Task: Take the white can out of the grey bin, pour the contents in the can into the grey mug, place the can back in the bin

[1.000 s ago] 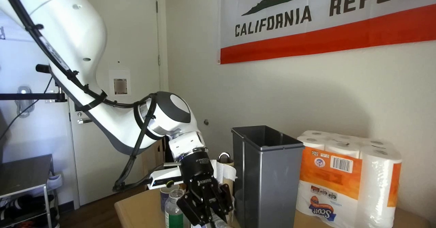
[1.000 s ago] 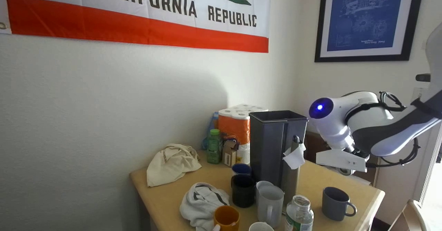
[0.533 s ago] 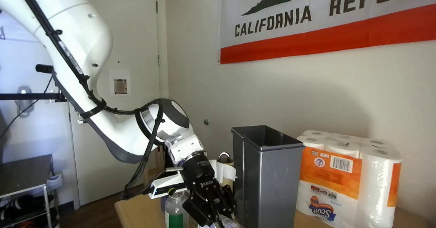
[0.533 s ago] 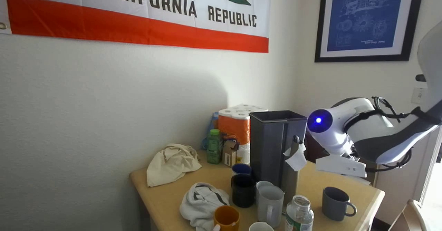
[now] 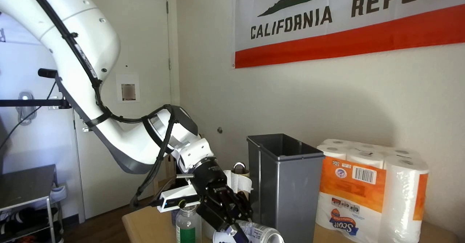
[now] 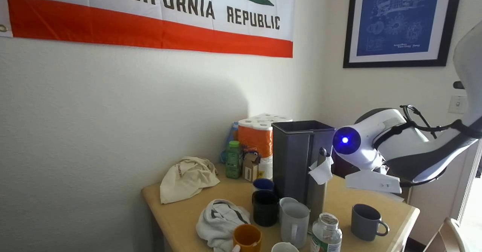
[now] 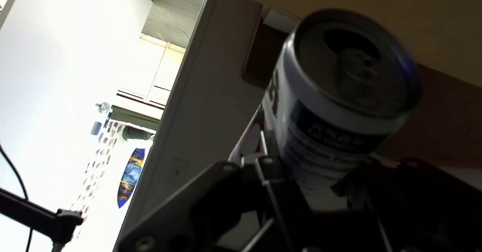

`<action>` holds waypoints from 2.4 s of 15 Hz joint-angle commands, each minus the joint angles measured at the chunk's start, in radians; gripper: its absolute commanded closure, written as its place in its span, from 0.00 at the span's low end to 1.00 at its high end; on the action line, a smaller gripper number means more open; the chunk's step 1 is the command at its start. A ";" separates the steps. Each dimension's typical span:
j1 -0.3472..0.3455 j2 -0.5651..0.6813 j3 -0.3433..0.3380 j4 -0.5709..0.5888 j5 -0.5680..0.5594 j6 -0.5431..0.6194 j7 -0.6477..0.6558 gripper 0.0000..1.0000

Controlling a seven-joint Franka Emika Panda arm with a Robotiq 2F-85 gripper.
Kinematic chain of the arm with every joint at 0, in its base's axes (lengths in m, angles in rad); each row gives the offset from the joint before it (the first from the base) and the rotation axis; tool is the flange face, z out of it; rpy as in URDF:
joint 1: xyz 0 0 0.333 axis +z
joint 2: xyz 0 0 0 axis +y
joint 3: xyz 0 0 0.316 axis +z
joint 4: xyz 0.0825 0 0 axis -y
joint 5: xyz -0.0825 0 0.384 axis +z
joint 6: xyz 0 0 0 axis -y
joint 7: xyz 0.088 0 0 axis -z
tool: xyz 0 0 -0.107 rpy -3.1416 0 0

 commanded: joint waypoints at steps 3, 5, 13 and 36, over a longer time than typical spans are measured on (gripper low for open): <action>0.018 -0.016 0.026 -0.024 -0.064 -0.101 0.040 0.92; 0.024 -0.011 0.035 -0.024 -0.088 -0.130 0.044 0.92; 0.038 0.002 0.057 -0.023 -0.160 -0.199 0.052 0.92; -0.063 -0.203 -0.039 0.110 0.372 0.024 -0.175 0.92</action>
